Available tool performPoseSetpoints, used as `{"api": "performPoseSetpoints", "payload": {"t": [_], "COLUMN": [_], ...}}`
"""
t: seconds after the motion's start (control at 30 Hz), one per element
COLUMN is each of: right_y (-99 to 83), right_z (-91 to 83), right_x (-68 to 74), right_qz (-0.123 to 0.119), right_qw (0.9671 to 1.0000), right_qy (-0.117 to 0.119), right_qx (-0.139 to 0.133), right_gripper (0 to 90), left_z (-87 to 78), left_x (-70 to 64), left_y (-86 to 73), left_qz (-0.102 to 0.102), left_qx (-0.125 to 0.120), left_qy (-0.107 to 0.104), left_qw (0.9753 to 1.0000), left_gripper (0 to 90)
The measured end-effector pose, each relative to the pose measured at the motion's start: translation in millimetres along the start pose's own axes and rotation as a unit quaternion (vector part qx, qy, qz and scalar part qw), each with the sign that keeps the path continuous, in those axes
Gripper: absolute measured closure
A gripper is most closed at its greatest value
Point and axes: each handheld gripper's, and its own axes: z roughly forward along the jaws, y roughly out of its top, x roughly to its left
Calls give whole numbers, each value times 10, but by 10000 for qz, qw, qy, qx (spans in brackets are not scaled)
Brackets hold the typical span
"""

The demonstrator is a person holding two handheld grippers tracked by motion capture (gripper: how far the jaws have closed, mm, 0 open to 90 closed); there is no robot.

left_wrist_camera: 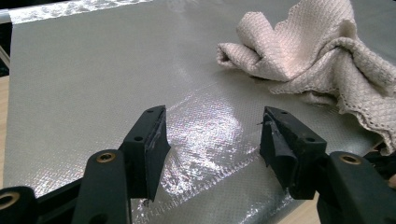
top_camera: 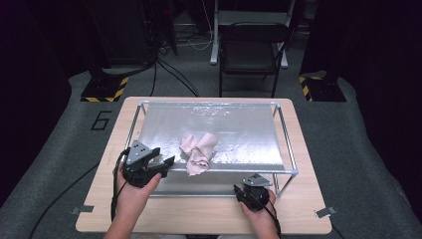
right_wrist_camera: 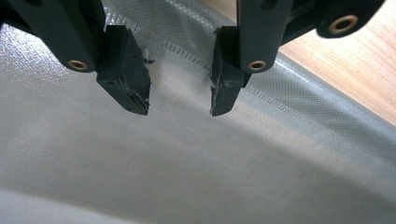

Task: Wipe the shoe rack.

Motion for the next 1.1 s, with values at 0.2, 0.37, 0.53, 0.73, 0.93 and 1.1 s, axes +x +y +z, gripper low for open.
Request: {"api": "performPoseSetpoints", "payload": {"t": [0.2,0.37,0.53,0.73,0.93,1.1], "right_y": [-1,3,23,43,46,76], "right_z": [10,-5,-18,-94,-162,-218], "right_x": [1,-15,2,66,81,120], "right_qz": [144,48,28,-98,-194,-497], "right_qw": [9999,9999,10000,9997,9990,9972], "right_qy": [3,-37,-57,221,403,552], "right_qx": [-23,-84,-11,3,-20,11], "right_gripper": [520,505,492,485,472,464], "left_z": [9,10,13,11,15,17], "left_x": [-25,-10,-13,-19,-15,-16], "left_y": [-26,-48,-54,-75,-73,-73], "left_qz": [9,-51,-29,-18,-24,-29], "left_qx": [-68,-91,-109,-185,-188,-195], "left_qy": [82,19,37,55,59,65], "left_qw": [9999,9999,9999,9998,9998,9998], "left_gripper": [402,403,403,404,404,403]}}
